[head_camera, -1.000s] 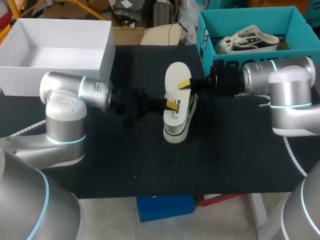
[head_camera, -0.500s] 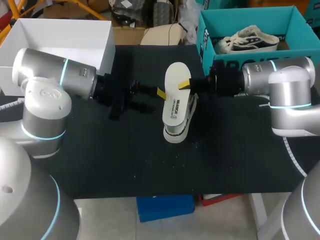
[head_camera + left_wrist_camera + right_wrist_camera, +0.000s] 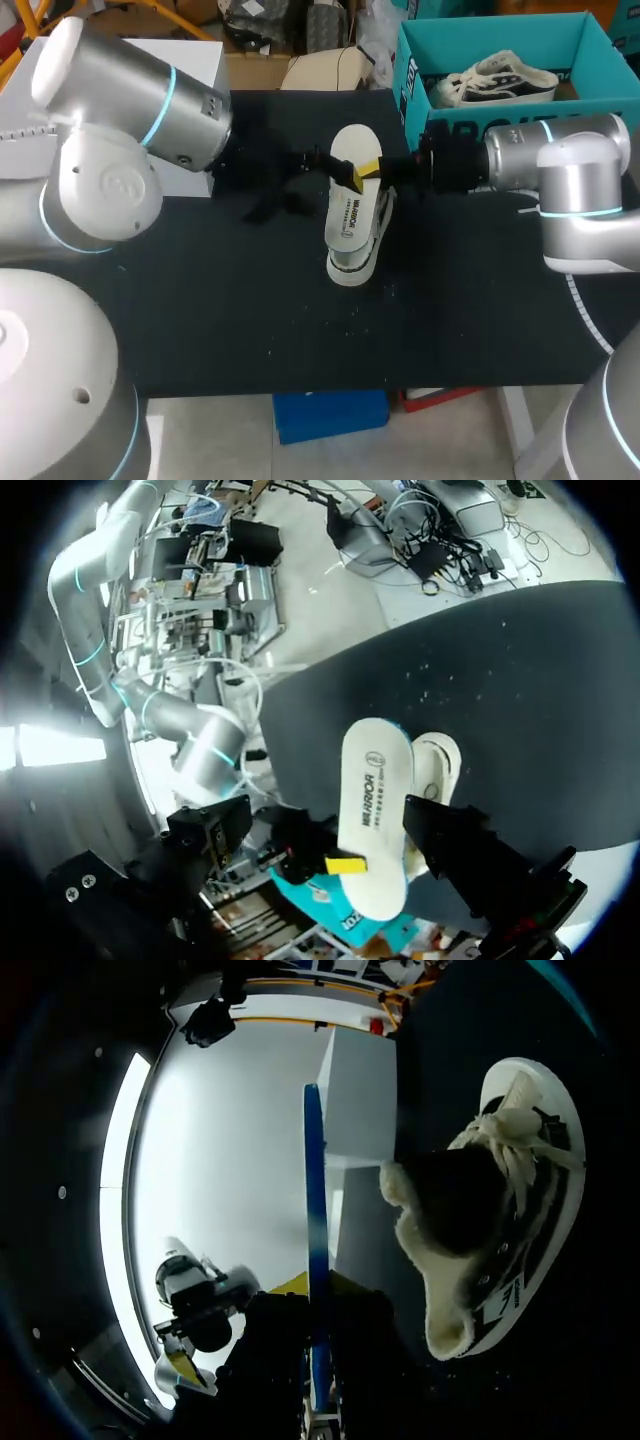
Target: Take the shoe out of the shoebox, open the shoe tongue, remove and reinsert the insole, then place the shoe into the shoebox
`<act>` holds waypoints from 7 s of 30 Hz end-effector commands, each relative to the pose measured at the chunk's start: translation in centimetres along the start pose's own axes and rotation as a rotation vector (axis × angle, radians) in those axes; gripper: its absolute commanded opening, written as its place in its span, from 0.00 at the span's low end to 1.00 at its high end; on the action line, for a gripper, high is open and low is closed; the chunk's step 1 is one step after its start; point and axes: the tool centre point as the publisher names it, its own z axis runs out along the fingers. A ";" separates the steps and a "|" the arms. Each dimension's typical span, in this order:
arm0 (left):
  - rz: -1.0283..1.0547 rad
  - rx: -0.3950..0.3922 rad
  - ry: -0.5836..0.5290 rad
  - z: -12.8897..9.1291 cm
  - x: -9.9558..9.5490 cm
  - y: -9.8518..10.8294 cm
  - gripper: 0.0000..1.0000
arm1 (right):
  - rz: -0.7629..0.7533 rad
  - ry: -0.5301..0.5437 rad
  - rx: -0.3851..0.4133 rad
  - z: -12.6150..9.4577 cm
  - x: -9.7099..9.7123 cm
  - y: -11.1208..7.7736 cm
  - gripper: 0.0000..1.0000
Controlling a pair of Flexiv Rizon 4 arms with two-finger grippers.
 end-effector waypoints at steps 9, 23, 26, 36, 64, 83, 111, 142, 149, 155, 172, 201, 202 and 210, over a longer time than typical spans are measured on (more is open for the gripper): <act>0.105 0.011 0.959 0.6 -0.6 0.4 1.00 | 0.001 -0.003 -0.001 0.0 0.1 0.0 0.00; 0.065 0.006 0.873 0.9 -1.7 2.0 1.00 | 0.001 -0.003 -0.001 0.0 0.1 0.0 0.00; 0.056 0.005 0.852 0.9 -1.9 2.3 1.00 | 0.001 -0.003 -0.001 0.0 0.1 0.0 0.00; 0.047 0.017 0.797 1.1 -2.5 3.1 1.00 | 0.001 -0.003 -0.001 0.0 0.1 0.0 0.00; 0.019 0.050 0.737 0.8 -2.3 7.8 1.00 | 0.001 -0.003 -0.001 0.0 0.1 0.0 0.00; 0.056 0.102 0.701 2.5 0.3 15.8 1.00 | 0.001 -0.003 -0.001 0.0 0.1 0.0 0.00; 0.025 0.134 0.703 4.7 0.6 21.0 1.00 | 0.001 -0.003 -0.001 0.0 0.1 0.0 0.00; -0.044 0.134 0.734 1.9 -2.7 3.8 1.00 | 0.001 -0.003 -0.001 0.0 0.1 0.0 0.00; -0.046 0.128 0.778 1.2 -2.3 1.6 1.00 | 0.001 -0.003 -0.001 0.0 0.1 0.0 0.00; 0.021 0.112 0.724 0.1 -3.1 1.6 1.00 | 0.001 -0.003 -0.001 0.0 0.1 0.0 0.00; 0.016 0.123 0.665 -0.1 -3.1 1.5 1.00 | 0.001 -0.003 -0.001 0.0 0.1 0.0 0.00; 0.016 0.123 0.665 -0.1 -3.1 1.5 1.00 | 0.001 -0.003 -0.001 0.0 0.1 0.0 0.00; 0.016 0.123 0.665 -0.1 -3.1 1.5 1.00 | 0.001 -0.003 -0.001 0.0 0.1 0.0 0.00; 0.009 0.151 0.621 -0.1 -3.1 1.4 1.00 | 0.001 -0.003 -0.001 0.0 0.1 0.0 0.00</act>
